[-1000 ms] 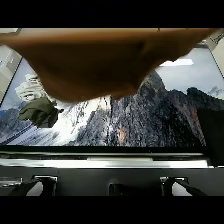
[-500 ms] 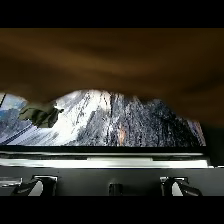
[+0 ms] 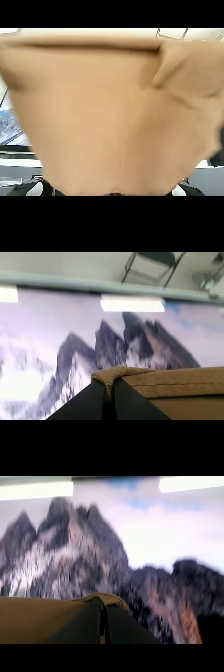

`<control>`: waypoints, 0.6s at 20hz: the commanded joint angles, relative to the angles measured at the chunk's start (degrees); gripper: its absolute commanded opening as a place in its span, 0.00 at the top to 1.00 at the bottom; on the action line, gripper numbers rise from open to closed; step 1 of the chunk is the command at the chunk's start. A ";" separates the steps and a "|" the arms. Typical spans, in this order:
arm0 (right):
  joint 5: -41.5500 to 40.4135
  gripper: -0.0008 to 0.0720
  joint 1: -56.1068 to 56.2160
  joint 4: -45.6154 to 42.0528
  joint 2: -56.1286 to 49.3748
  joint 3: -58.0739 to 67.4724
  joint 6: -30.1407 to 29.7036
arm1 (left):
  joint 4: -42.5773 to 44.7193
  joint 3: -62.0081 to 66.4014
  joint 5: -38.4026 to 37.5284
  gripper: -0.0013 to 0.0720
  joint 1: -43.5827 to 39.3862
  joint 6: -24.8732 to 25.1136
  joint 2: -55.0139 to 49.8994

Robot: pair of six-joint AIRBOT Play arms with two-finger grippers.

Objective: Fold the clothes and pants, and hang the long-sleeved shirts on hangers.

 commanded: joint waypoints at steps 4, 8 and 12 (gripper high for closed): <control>-11.34 0.95 8.92 -0.31 -21.35 -26.08 9.27 | -1.40 -26.91 10.12 0.95 -5.77 1.66 -21.22; -35.67 0.95 8.79 4.66 -28.48 -25.92 11.04 | -7.26 -19.04 16.09 0.95 -3.45 1.68 -35.91; -55.78 0.95 8.79 4.70 -30.27 -25.92 14.32 | -8.28 -6.71 21.53 0.95 -3.06 1.73 -43.39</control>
